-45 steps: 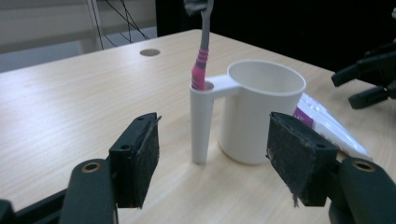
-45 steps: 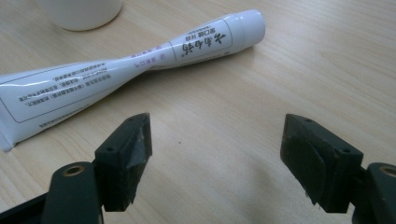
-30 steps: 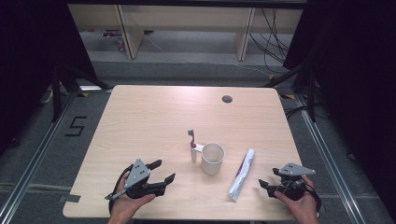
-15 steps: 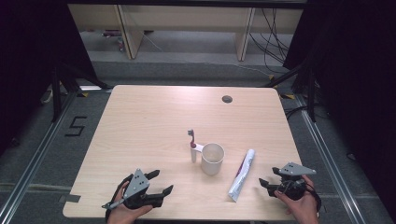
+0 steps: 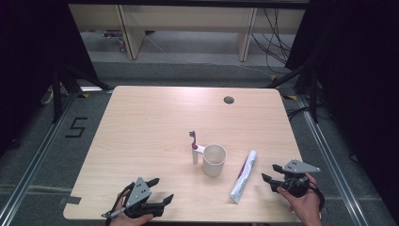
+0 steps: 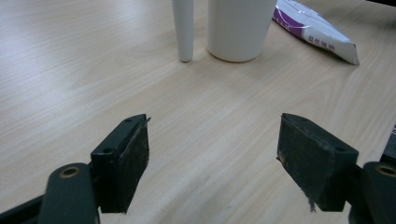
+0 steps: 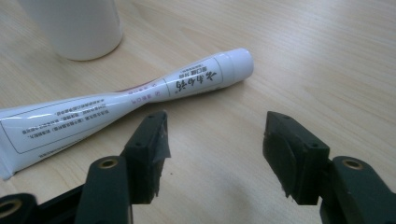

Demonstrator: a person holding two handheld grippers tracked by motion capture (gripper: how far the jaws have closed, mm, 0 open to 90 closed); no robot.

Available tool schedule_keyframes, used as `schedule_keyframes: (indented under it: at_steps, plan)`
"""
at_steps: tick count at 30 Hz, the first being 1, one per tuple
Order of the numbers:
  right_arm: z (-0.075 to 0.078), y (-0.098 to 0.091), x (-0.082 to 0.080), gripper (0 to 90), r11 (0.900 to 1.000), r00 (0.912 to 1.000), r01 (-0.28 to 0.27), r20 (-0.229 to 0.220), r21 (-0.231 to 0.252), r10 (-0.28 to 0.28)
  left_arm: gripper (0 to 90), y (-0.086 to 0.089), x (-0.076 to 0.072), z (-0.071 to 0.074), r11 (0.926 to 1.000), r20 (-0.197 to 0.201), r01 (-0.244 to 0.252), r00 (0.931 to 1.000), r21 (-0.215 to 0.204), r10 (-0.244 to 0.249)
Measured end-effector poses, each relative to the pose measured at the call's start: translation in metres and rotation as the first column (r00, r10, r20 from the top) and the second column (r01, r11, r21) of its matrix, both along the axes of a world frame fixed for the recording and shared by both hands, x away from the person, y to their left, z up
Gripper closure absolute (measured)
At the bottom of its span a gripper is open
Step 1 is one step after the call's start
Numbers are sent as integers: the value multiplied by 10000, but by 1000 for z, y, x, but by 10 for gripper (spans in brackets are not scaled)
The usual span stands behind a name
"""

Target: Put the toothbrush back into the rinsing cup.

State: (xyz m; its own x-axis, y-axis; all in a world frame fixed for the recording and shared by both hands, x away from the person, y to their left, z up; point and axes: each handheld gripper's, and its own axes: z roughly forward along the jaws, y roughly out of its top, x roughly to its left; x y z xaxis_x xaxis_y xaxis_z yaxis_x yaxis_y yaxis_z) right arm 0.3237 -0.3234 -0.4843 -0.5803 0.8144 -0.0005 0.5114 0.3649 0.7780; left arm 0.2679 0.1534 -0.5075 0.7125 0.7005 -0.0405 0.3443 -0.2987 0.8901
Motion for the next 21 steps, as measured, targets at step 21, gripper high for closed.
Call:
schedule_keyframes:
  at_steps: [21]
  plan:
    - [16, 7, 31, 572, 9999, 9999, 84, 151, -64, -83, 244, 2, -5, 0, 9999, -77, -98, 9999, -130, 97]
